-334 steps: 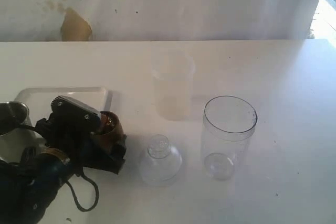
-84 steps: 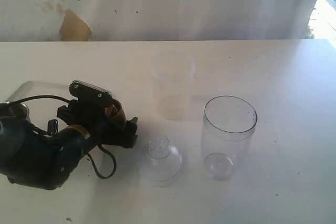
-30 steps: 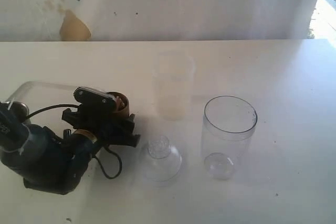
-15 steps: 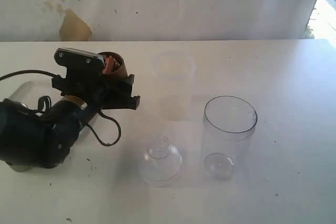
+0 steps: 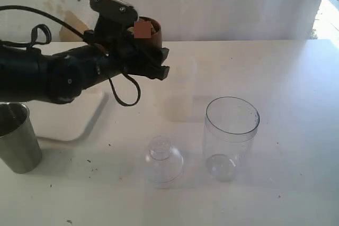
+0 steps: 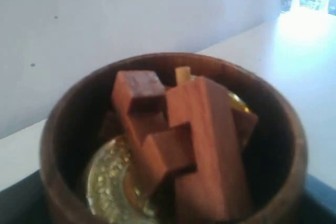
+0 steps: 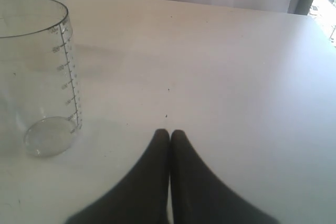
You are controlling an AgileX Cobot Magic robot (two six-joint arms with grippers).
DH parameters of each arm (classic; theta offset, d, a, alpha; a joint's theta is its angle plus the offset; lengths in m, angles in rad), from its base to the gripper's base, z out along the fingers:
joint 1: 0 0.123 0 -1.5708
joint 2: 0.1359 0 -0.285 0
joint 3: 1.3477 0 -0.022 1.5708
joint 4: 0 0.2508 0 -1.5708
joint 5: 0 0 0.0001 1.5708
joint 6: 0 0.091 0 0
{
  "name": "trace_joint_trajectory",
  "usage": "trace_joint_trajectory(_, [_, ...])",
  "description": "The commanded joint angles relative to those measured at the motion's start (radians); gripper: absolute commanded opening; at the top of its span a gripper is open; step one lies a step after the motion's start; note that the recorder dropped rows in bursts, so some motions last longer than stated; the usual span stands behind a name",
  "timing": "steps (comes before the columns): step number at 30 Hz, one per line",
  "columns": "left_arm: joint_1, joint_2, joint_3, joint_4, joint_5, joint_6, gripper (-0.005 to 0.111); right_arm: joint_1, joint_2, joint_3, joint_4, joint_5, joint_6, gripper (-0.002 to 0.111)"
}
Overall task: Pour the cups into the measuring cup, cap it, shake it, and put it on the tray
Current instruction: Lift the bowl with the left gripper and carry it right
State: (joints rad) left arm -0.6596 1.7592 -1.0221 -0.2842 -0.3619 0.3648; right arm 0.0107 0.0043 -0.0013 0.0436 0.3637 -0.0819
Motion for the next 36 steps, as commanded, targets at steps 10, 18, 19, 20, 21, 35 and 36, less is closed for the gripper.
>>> trace_joint_trajectory(10, [-0.1,0.008,-0.091,0.192,0.064,0.0,0.0,0.0,-0.004,0.001,-0.002,-0.013,0.003,0.0])
trace_joint_trajectory(18, [-0.111,0.069,-0.138,0.192,0.056,0.0,0.0,0.0,-0.004,0.001,-0.002,-0.013,0.003,0.0])
trace_joint_trajectory(19, [-0.111,0.069,-0.14,0.192,0.056,0.0,0.0,0.0,-0.004,0.001,-0.002,-0.013,0.003,0.0])
trace_joint_trajectory(20, [-0.111,0.069,-0.144,0.192,0.056,0.0,0.0,0.0,-0.004,0.001,-0.002,-0.013,0.003,0.0])
trace_joint_trajectory(21, [-0.111,0.069,-0.15,0.192,0.053,0.0,0.0,0.0,-0.004,0.001,-0.002,-0.013,0.003,0.0])
trace_joint_trajectory(35, [-0.131,0.069,-0.167,0.425,0.035,0.003,0.0,0.0,-0.004,0.001,-0.002,-0.013,0.003,0.0])
trace_joint_trajectory(36, [-0.131,0.072,-0.167,0.43,0.035,0.003,0.0,0.0,-0.004,0.001,-0.002,-0.013,0.003,0.0])
